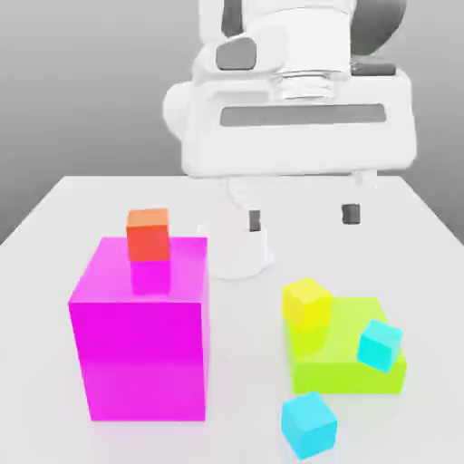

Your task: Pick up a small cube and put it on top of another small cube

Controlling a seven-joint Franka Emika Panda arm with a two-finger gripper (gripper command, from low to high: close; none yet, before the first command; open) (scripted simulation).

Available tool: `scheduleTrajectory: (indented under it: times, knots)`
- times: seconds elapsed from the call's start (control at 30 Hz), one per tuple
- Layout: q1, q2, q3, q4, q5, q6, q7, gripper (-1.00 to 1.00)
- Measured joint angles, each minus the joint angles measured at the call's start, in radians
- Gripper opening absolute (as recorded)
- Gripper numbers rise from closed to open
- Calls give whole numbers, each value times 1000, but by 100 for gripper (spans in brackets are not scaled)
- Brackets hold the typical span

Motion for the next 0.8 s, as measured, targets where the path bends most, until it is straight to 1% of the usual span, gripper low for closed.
scheduleTrajectory:
  times: [0.3,0.5,0.53,0.73,0.8]
  knots:
    - [48,326,19,-69,-44,139,-31,0]
    - [68,544,2,-48,-77,297,-15,0]
    - [70,563,0,-44,-79,312,-14,-100]
    - [70,572,-1,-42,-82,319,-11,-100]
    - [66,534,5,-50,-79,288,-14,-100]
